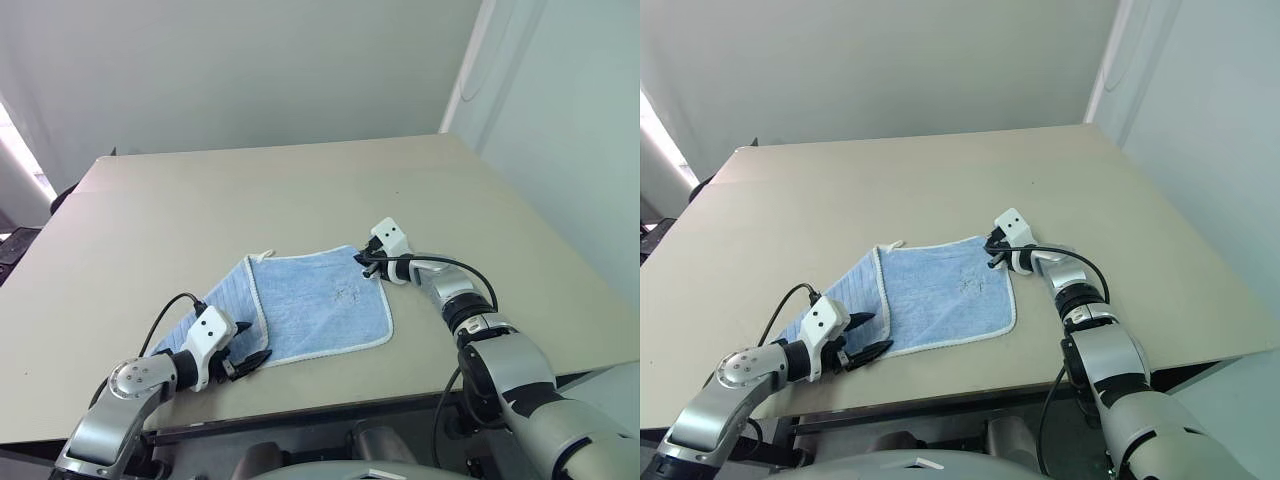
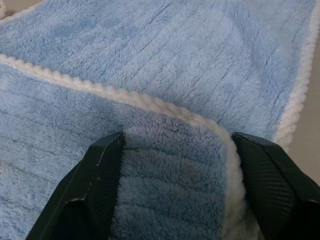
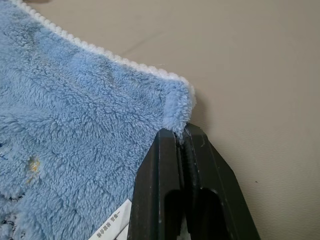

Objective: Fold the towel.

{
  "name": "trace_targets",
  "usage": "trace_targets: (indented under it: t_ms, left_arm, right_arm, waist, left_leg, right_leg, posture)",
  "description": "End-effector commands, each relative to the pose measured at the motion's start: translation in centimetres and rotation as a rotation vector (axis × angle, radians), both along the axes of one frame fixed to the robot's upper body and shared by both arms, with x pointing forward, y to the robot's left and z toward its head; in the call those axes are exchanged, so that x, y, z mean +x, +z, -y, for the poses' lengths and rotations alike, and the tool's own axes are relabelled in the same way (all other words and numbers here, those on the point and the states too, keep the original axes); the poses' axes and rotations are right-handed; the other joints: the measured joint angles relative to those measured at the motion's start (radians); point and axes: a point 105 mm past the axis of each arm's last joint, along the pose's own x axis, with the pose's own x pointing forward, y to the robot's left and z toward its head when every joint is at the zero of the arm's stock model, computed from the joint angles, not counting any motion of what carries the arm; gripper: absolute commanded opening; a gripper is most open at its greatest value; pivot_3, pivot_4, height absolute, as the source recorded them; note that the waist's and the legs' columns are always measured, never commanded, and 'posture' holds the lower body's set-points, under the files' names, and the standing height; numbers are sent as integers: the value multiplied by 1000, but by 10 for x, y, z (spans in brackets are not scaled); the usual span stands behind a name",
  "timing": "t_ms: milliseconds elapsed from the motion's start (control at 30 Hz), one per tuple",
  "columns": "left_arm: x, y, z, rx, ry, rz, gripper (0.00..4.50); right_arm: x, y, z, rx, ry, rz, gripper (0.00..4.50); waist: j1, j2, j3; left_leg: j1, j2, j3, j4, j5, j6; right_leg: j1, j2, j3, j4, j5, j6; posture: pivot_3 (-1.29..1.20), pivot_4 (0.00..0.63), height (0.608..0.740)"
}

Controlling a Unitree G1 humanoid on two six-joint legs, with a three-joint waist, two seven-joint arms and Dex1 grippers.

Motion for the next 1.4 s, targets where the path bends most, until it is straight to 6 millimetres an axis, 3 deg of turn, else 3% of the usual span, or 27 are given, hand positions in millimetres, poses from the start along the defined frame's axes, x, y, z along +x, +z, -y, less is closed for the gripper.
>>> trace_targets:
  t_ms: [33, 300, 433, 533, 700, 833, 900, 1000, 1200, 1300, 1400]
  left_arm:
    - [2, 5, 1, -5, -15, 12, 2695]
    - [6, 16, -11, -61, 34, 22, 21]
    - [16, 36, -22, -152, 106, 51, 21]
    - [24, 55, -40, -220, 185, 75, 21]
    - [50, 81, -93, -271, 376, 149, 21]
    - [85, 101, -132, -271, 554, 280, 21]
    - [112, 112, -152, -256, 669, 361, 21]
    - [142, 122, -168, -215, 770, 436, 21]
    - [189, 175, -171, -240, 872, 648, 21]
    - [194, 202, -162, -263, 816, 765, 21]
    - [191, 212, -151, -307, 685, 797, 21]
  right_arm:
    - [8, 5, 17, -20, -92, 29, 0]
    - [8, 5, 14, -19, -82, 41, 0]
    - [9, 7, 14, -23, -82, 51, 0]
    - [10, 13, 13, -2, -69, 80, 0]
    - [17, 38, 12, 115, -59, 117, 0]
    - [30, 68, 16, 180, -103, 214, 0]
    - [42, 90, 22, 228, -193, 297, 0]
    - [54, 112, 27, 236, -287, 391, 0]
    - [66, 165, 26, 256, -358, 590, 0]
    - [64, 185, 30, 284, -372, 704, 0]
    - [59, 186, 34, 323, -351, 750, 0]
  waist:
    - [1, 0, 0]
    - [1, 0, 0]
    - [1, 0, 0]
    - [0, 1, 1]
    - [2, 2, 3]
    - [1, 3, 4]
    - [5, 3, 5]
    - [3, 2, 5]
    - [3, 0, 4]
    - [1, 0, 4]
    - [0, 0, 4]
  left_leg:
    - [0, 0, 0, 0, 0, 0]
    - [0, 0, 0, 0, 0, 0]
    - [-1, 0, -1, 0, 0, 0]
    - [-1, 1, -1, 0, 0, 0]
    - [-3, 1, -2, -1, 0, 0]
    - [-5, 0, -2, -3, 0, 0]
    - [-6, 0, -2, -4, 0, 0]
    - [-10, -1, -3, -4, 0, 0]
    - [-29, -1, -4, -5, 1, -3]
    - [-41, -1, -4, -6, 5, -10]
    - [-41, -1, -4, -9, 5, -10]
  right_leg:
    - [0, 0, 0, 0, 0, 0]
    - [-1, 0, 0, -3, 0, 0]
    - [-3, -1, -1, -4, 0, 1]
    - [-3, 0, -1, -4, 0, 1]
    - [-5, 0, -2, -5, 1, 1]
    - [-7, 0, -3, -7, 4, 2]
    - [-8, 0, -3, -8, 4, 2]
    - [-11, -1, -5, -8, 5, 3]
    - [-30, -3, -6, -8, 8, 4]
    - [-41, -4, -6, -7, 9, 4]
    - [-41, -4, -6, -10, 9, 4]
  posture:
    - [0, 0, 740]
    - [0, 0, 740]
    - [0, 0, 740]
    - [0, 0, 740]
    - [0, 0, 740]
    - [0, 0, 740]
    - [0, 0, 740]
    - [0, 0, 740]
    - [0, 0, 740]
    - [0, 0, 740]
    - [0, 0, 740]
